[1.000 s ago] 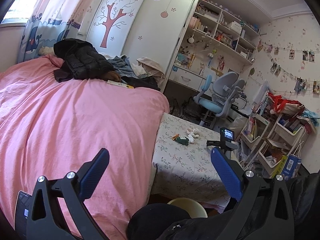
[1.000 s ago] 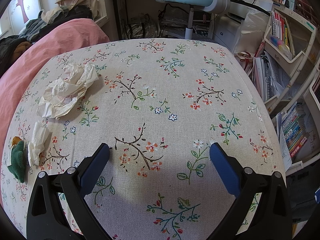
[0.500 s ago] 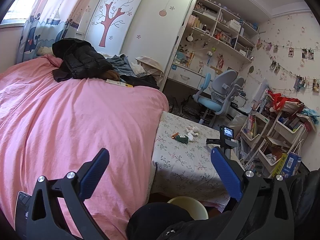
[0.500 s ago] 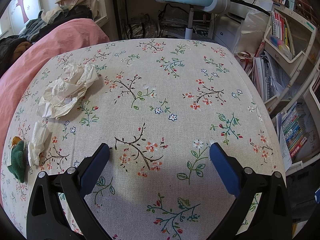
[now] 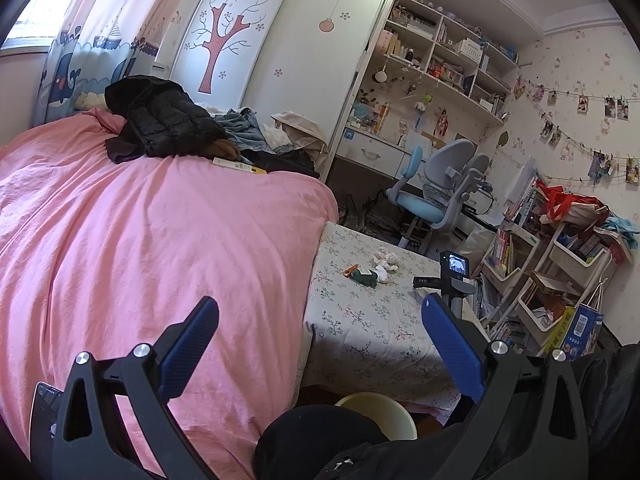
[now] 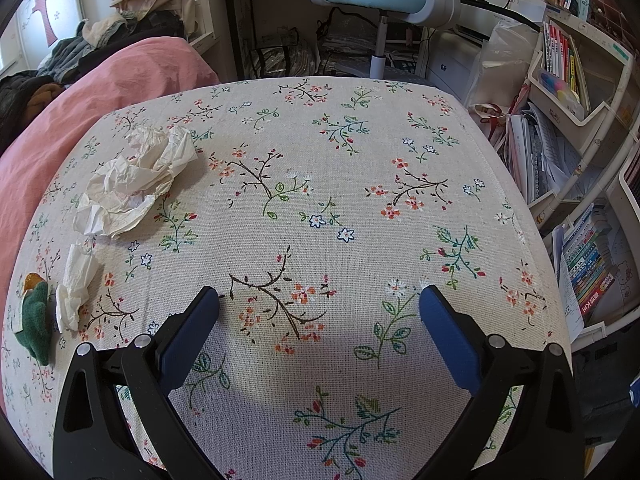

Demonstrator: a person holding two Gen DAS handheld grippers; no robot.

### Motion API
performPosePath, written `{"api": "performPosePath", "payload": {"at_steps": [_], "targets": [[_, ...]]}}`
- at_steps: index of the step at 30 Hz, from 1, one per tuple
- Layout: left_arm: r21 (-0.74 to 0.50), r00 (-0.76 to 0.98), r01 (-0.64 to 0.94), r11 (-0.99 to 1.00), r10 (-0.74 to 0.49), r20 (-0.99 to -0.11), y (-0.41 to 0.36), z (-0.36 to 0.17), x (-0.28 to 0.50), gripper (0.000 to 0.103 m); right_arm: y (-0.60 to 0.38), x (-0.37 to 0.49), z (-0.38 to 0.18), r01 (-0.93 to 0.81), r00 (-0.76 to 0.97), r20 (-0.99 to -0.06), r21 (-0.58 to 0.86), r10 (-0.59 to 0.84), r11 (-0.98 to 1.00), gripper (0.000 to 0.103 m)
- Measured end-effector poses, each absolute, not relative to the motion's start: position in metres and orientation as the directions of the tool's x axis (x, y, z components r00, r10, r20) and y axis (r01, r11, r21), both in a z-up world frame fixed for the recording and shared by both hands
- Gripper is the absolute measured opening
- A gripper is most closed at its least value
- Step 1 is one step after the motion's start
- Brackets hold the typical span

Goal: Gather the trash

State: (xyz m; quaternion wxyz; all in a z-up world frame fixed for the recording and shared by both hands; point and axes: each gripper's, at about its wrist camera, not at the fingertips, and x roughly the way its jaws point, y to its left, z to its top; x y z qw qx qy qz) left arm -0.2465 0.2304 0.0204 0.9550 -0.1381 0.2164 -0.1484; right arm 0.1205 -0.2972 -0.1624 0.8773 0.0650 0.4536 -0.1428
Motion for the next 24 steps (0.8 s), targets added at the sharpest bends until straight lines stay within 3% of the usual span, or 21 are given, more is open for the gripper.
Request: {"api": "performPosePath", "payload": {"at_steps": [24], "targets": [[-0.312, 0.858, 0.233, 0.921, -0.345, -0.38, 0.2249, 0.0157, -0.2486, 0.097, -0.2975, 0.1206, -0.1626, 0.309, 0.548, -0.814, -0.016, -0.191, 0.951, 0.096]]}}
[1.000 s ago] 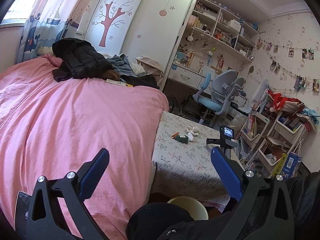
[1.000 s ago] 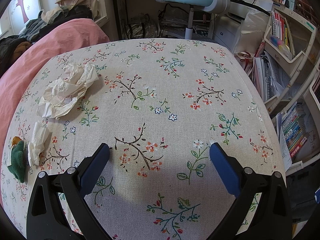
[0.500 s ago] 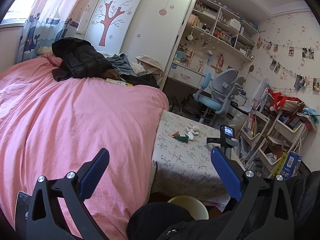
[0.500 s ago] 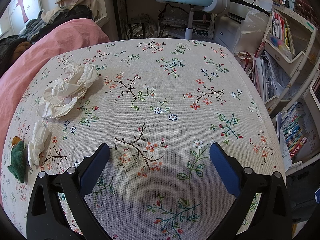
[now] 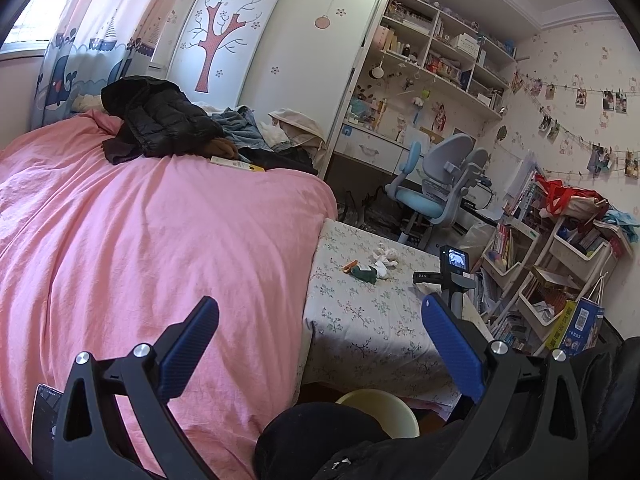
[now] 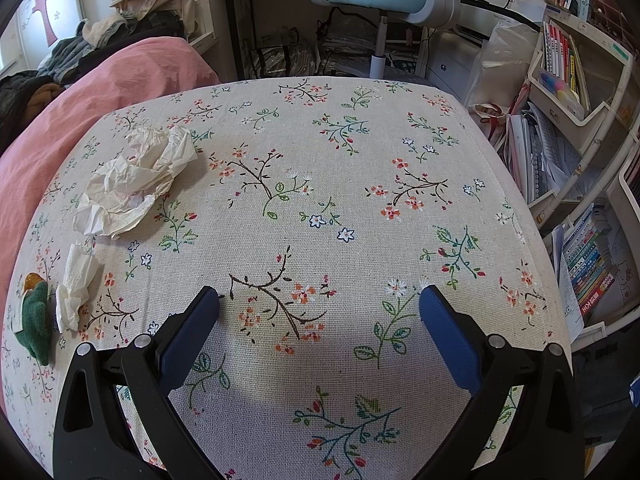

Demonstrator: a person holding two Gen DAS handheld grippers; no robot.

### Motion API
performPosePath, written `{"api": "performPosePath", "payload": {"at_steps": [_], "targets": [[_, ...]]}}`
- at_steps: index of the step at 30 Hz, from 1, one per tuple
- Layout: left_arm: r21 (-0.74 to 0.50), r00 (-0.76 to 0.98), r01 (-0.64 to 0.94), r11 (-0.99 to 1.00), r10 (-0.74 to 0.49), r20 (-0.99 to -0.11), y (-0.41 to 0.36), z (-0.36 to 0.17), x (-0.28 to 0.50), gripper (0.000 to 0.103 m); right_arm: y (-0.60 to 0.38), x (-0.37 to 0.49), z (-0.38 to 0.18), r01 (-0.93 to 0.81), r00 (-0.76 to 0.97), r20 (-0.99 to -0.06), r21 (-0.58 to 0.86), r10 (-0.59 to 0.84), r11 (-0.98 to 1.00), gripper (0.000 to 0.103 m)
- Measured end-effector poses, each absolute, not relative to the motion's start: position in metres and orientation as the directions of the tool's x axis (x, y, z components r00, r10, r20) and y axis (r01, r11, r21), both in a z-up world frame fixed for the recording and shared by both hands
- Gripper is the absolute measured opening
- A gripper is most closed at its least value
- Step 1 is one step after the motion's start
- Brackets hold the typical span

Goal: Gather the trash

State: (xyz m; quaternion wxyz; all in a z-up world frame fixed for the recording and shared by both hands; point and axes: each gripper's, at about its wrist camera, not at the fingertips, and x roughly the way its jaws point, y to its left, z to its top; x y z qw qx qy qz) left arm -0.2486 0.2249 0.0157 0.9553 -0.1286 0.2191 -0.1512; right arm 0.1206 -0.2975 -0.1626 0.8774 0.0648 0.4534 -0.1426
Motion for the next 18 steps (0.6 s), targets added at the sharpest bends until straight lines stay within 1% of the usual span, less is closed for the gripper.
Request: {"api": "performPosePath", "payload": {"at_steps": [18], "targets": [[-0.313, 0.856, 0.234, 0.92, -0.348, -0.382, 0.2237, 0.0157, -0.2497, 0.097, -0.2969, 0.1205, -0.1625, 0.309, 0.549, -0.814, -0.016, -0.192, 0.951, 0.096]]}}
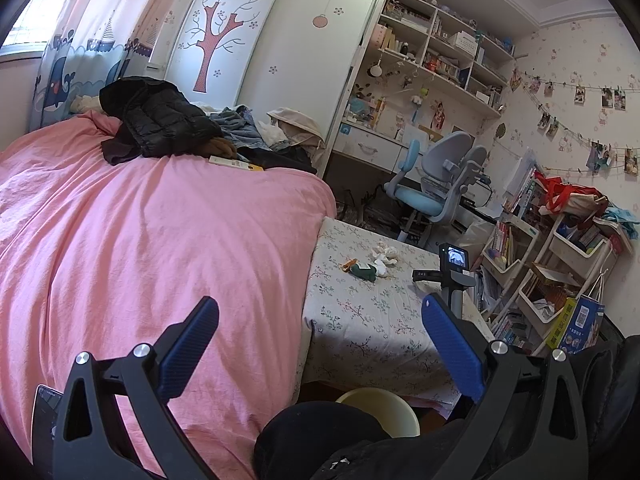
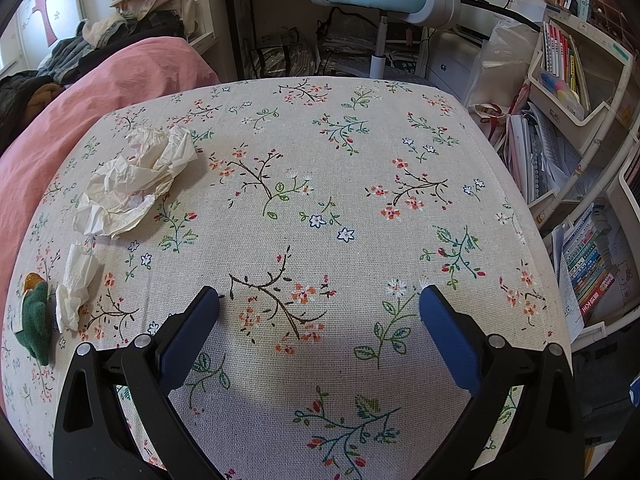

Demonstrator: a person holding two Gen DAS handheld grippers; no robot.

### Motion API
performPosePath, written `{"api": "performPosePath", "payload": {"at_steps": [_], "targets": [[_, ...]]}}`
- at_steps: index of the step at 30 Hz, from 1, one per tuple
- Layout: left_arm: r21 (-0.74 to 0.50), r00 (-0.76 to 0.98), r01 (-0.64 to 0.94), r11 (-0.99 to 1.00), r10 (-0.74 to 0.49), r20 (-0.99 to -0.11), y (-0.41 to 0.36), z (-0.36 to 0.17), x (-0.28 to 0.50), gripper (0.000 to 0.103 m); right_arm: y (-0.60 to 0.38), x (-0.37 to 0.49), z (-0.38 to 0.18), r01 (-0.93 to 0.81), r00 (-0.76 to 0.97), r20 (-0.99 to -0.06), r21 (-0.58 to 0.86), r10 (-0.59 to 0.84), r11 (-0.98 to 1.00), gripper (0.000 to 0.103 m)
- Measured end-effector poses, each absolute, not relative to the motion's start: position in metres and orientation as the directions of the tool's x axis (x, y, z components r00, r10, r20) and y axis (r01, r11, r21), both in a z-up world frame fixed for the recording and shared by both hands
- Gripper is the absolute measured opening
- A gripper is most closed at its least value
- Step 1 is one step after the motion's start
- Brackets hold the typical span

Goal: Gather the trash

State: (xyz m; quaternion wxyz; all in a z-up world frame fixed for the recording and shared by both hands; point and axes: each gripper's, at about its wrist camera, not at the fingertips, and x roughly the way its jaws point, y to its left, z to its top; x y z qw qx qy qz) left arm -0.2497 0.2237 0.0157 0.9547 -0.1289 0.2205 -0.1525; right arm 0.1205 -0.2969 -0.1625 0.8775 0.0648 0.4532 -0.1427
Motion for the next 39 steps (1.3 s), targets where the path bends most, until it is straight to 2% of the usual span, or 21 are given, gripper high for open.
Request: {"api": "performPosePath", "payload": {"at_steps": [15, 23, 39], "targets": [[-0.298, 0.857, 0.243, 0.923, -0.348, -0.38, 0.2187, 0.0137, -0.2531, 0.097, -0.2978, 0.1206, -0.1625, 0.309, 0.548, -0.814, -0.016, -0.192, 0.951, 0.096], [-0.335, 0.844, 0.24, 0.911, -0.366, -0.392, 0.2222, 0.0116, -0.2478, 0.097, -0.2972, 0.1207, -0.1625, 0.309, 0.548, -0.814, -0.016, -0.192, 0.951, 0.096], [-0.296, 0.838, 0.251, 0.922, -0.36, -0.41, 0.2197, 0.0158, -0.2455, 0.097, -0.2973, 0.1207, -0.1626, 0.309, 0.549, -0.814, -0.016, -0.192, 0.951, 0.096]]}}
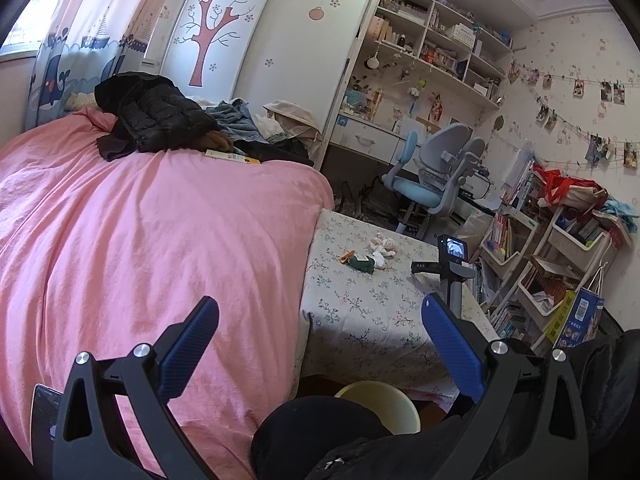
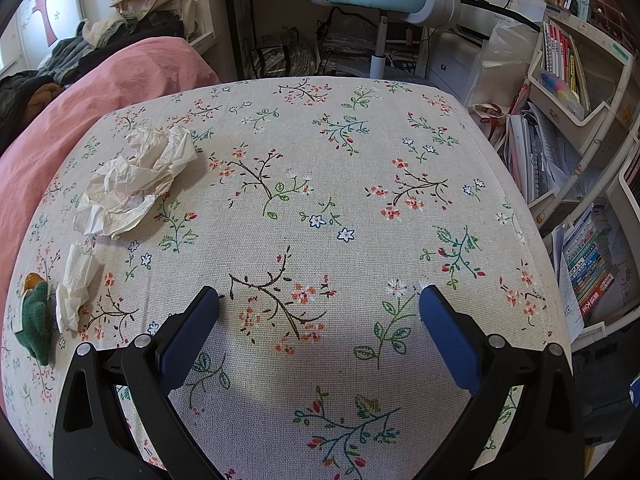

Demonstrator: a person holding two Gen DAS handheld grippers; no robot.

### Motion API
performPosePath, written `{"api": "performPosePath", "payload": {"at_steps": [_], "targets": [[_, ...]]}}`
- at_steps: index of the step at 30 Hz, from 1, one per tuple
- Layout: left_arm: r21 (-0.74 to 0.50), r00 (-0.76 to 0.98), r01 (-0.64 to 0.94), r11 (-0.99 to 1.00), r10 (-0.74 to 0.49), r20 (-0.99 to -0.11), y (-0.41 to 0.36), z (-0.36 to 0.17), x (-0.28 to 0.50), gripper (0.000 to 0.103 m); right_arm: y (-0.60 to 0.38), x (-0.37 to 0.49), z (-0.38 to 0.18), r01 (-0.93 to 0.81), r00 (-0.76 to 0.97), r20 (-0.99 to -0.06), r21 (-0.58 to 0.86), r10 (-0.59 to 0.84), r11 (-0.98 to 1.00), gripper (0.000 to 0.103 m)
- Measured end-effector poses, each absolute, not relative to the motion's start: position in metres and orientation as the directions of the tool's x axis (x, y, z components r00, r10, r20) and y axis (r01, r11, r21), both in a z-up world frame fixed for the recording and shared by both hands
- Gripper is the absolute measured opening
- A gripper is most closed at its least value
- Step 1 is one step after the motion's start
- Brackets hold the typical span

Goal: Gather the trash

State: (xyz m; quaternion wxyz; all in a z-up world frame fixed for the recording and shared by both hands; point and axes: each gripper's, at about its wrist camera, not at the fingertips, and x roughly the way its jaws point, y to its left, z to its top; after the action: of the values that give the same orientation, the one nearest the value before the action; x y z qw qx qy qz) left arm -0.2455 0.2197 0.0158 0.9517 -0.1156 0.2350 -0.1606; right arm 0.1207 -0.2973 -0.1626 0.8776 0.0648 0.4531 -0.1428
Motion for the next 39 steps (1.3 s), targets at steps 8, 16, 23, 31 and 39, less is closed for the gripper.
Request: {"api": "performPosePath", "payload": {"at_steps": [8, 16, 23, 31, 39], "targets": [[-0.3, 0.838, 0.248, 0.921, -0.359, -0.411, 0.2215, 0.0164, -0.2436, 0.097, -0.2963, 0.1206, -0.1626, 0.309, 0.549, -0.814, -0.016, -0.192, 0.951, 0.096], [-0.299, 0.837, 0.249, 0.921, -0.36, -0.412, 0.2215, 0.0167, -0.2441, 0.097, -0.2977, 0.1206, -0.1626, 0.309, 0.549, -0.814, -0.016, -0.192, 0.951, 0.096], [-0.298, 0.837, 0.25, 0.921, -0.36, -0.412, 0.2213, 0.017, -0.2441, 0.097, -0.2967, 0.1206, -0.1626, 0.309, 0.549, -0.814, -0.016, -0.192, 0.951, 0.096], [-0.301, 0.835, 0.252, 0.92, -0.363, -0.413, 0.2222, 0.0172, -0.2444, 0.097, -0.2969, 0.1206, -0.1626, 0.309, 0.549, -0.814, -0.016, -0.192, 0.951, 0.096], [-0.297, 0.835, 0.253, 0.921, -0.363, -0.413, 0.2222, 0.0177, -0.2442, 0.097, -0.2971, 0.1206, -0.1626, 0.309, 0.549, -0.813, -0.016, -0.192, 0.951, 0.096]]}}
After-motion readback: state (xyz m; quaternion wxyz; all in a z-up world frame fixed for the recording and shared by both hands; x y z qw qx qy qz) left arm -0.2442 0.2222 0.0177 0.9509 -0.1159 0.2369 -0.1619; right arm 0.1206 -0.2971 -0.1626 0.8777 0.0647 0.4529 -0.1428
